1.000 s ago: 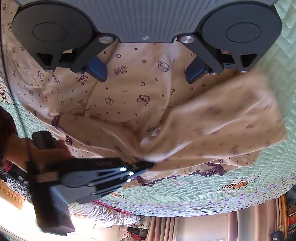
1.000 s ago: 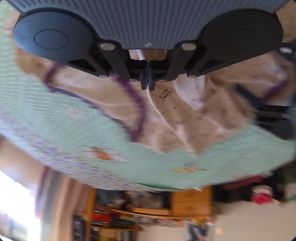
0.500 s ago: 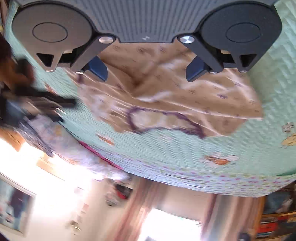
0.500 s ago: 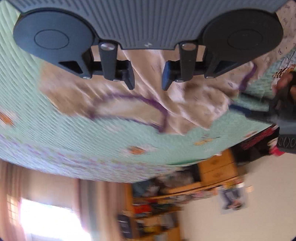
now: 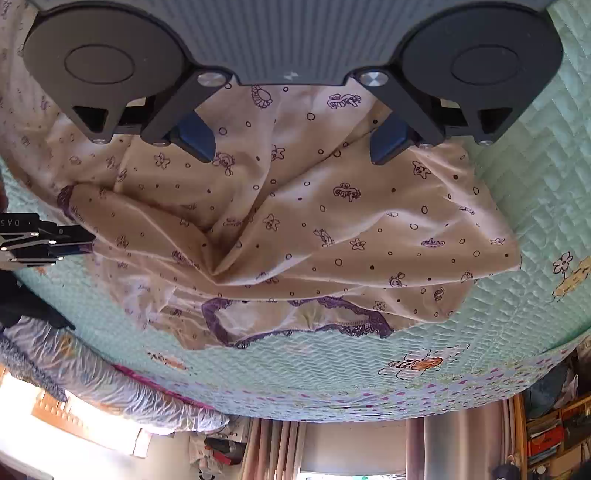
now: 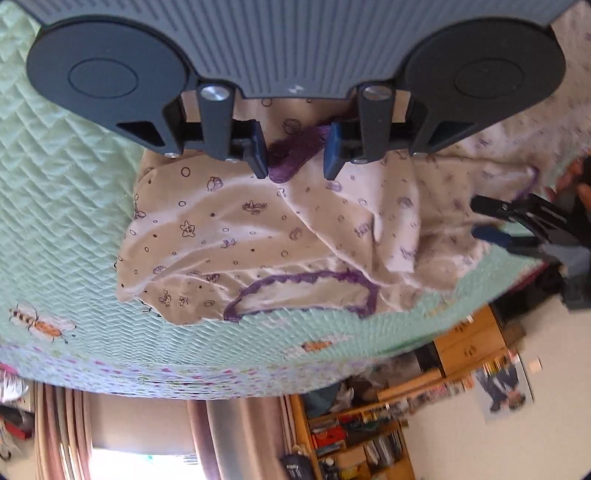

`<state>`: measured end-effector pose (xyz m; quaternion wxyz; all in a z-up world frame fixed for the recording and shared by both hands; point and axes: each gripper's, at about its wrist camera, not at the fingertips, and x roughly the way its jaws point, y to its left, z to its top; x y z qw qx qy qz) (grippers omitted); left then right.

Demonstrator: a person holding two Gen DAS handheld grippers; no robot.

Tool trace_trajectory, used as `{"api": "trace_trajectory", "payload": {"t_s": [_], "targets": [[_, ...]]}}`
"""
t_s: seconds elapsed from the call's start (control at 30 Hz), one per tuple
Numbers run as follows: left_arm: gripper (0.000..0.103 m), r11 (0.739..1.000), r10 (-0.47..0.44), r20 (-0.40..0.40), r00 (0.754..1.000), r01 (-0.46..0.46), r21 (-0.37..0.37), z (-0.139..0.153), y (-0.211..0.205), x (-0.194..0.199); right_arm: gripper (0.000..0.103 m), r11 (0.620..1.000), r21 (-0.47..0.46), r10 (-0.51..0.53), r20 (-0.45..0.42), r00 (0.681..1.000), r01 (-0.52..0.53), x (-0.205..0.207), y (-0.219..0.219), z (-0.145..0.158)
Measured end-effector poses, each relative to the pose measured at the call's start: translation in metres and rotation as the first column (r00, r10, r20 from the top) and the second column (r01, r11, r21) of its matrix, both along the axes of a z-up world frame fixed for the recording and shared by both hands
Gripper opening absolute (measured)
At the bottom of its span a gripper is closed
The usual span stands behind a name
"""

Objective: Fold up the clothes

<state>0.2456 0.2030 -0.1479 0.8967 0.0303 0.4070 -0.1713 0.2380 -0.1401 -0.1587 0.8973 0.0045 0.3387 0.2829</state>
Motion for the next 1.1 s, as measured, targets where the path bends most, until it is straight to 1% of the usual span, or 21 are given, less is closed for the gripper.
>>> {"api": "trace_trajectory", "payload": {"t_s": [0.03, 0.07, 0.1, 0.13, 0.23, 0.33, 0.4, 0.47, 0.5, 0.53, 0.57, 0.63, 0.67, 0.7, 0.73, 0.83, 0.87, 0.93, 1.0, 1.07, 1.1], "targets": [[0.092, 1.000, -0.001, 0.001, 1.000, 0.001, 0.008, -0.001, -0.001, 0.000, 0.030, 1.000, -0.010, 0.002, 0.001, 1.000, -0.002, -0.001, 0.002, 0.000], [0.093, 1.000, -0.003, 0.003, 1.000, 0.003, 0.015, -0.001, -0.003, -0.001, 0.020, 1.000, -0.019, 0.003, 0.003, 1.000, -0.003, -0.002, 0.004, 0.001], [0.093, 1.000, -0.006, 0.003, 1.000, 0.006, 0.022, -0.002, -0.004, -0.001, 0.005, 1.000, -0.031, 0.006, 0.007, 1.000, -0.006, -0.004, 0.005, 0.002], [0.094, 1.000, -0.010, 0.002, 1.000, 0.009, 0.029, -0.002, -0.005, -0.001, 0.003, 0.999, -0.041, 0.013, 0.017, 1.000, -0.012, -0.006, 0.007, 0.005], [0.094, 0.999, -0.016, 0.000, 1.000, 0.016, 0.045, -0.004, -0.007, -0.001, 0.002, 0.996, -0.088, 0.035, 0.094, 0.995, -0.026, -0.015, 0.012, 0.022], [0.096, 0.998, -0.017, 0.003, 1.000, 0.017, 0.066, -0.005, -0.010, -0.002, 0.002, 0.993, -0.116, 0.023, 0.163, 0.986, -0.004, -0.014, 0.014, 0.042], [0.097, 0.996, -0.021, 0.007, 1.000, 0.020, 0.089, -0.006, -0.014, -0.004, 0.002, 0.992, -0.122, -0.019, 0.143, 0.990, 0.037, 0.001, 0.008, 0.044], [0.097, 0.994, -0.024, 0.012, 1.000, 0.023, 0.103, -0.007, -0.016, -0.005, 0.003, 0.984, -0.144, -0.086, 0.100, 0.991, 0.100, 0.020, -0.002, 0.032], [0.097, 0.994, -0.022, 0.012, 1.000, 0.021, 0.104, -0.007, -0.016, -0.005, 0.009, 0.981, -0.154, -0.110, 0.042, 0.993, 0.115, 0.031, -0.007, 0.022], [0.097, 0.995, -0.019, 0.011, 1.000, 0.018, 0.102, -0.007, -0.016, -0.005, 0.009, 0.980, -0.160, -0.124, -0.045, 0.991, 0.116, 0.042, -0.014, 0.008], [0.098, 0.994, -0.019, 0.012, 1.000, 0.018, 0.106, -0.007, -0.016, -0.005, 0.007, 0.980, -0.142, -0.154, -0.080, 0.985, 0.141, 0.045, -0.021, 0.004], [0.098, 0.993, -0.021, 0.015, 1.000, 0.019, 0.115, -0.008, -0.017, -0.006, 0.009, 0.970, -0.066, -0.237, -0.073, 0.969, 0.232, 0.039, -0.038, 0.007], [0.098, 0.993, -0.020, 0.015, 1.000, 0.019, 0.119, -0.008, -0.018, -0.006, 0.011, 0.960, -0.054, -0.276, -0.041, 0.960, 0.274, 0.034, -0.042, 0.013], [0.098, 0.992, -0.020, 0.015, 1.000, 0.018, 0.123, -0.007, -0.018, -0.006, 0.011, 0.956, -0.052, -0.288, 0.017, 0.958, 0.288, 0.025, -0.039, 0.022], [0.098, 0.992, -0.019, 0.015, 1.000, 0.017, 0.126, -0.007, -0.019, -0.007, 0.011, 0.965, -0.021, -0.259, 0.055, 0.964, 0.260, 0.017, -0.034, 0.029], [0.099, 0.991, -0.017, 0.014, 1.000, 0.015, 0.133, -0.007, -0.020, -0.007, 0.014, 0.993, 0.079, -0.092, 0.044, 0.995, 0.088, 0.013, -0.004, 0.036], [0.099, 0.991, -0.015, 0.013, 1.000, 0.013, 0.135, -0.007, -0.020, -0.007, 0.014, 0.996, 0.086, -0.043, 0.043, 0.998, 0.039, 0.013, 0.007, 0.036], [0.099, 0.990, -0.011, 0.012, 1.000, 0.009, 0.138, -0.007, -0.020, -0.007, 0.016, 0.998, 0.048, 0.036, 0.026, 0.999, -0.037, 0.016, 0.029, 0.029], [0.100, 0.990, -0.008, 0.012, 1.000, 0.006, 0.143, -0.007, -0.021, -0.007, 0.016, 0.996, -0.016, 0.088, -0.058, 0.994, -0.089, 0.019, 0.038, 0.017], [0.101, 0.990, -0.009, 0.014, 1.000, 0.007, 0.144, -0.008, -0.020, -0.007, 0.016, 0.989, -0.065, 0.116, -0.183, 0.976, -0.130, 0.014, 0.033, 0.006], [0.101, 0.990, -0.010, 0.015, 1.000, 0.008, 0.142, -0.008, -0.020, -0.007, 0.016, 0.987, -0.081, 0.118, -0.210, 0.970, -0.138, 0.009, 0.027, 0.006]]}}
